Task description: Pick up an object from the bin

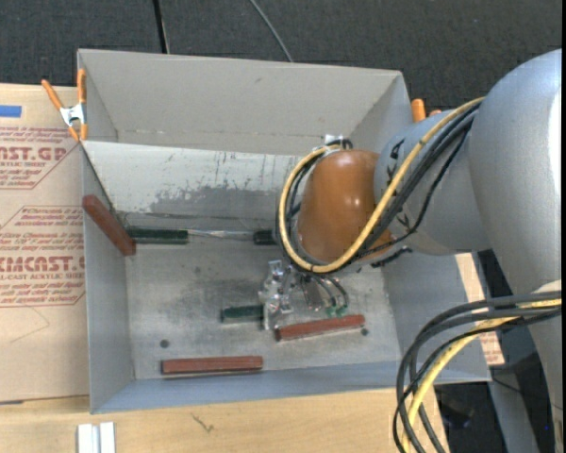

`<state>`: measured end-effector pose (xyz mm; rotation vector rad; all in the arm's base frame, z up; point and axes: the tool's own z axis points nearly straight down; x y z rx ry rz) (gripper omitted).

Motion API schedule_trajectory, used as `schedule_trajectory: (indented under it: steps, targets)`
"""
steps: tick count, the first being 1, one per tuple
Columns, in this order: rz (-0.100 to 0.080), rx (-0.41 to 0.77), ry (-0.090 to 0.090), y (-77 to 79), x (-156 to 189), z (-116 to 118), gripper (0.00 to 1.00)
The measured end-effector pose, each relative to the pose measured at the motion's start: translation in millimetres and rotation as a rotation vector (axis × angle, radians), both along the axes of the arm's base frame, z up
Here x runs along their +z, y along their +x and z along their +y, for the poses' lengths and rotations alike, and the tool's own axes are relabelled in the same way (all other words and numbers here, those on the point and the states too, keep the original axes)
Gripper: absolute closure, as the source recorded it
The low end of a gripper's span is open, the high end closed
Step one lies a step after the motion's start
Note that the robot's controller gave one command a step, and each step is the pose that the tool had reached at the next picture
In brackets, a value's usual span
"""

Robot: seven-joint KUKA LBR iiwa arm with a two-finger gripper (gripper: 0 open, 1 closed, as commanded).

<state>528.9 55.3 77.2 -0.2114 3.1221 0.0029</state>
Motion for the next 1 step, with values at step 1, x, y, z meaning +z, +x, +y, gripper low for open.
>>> schedule_trajectory:
  steps: [1]
  targets:
    - [0.0, 0.0, 0.0, 0.0, 0.0, 0.0, 1.0]
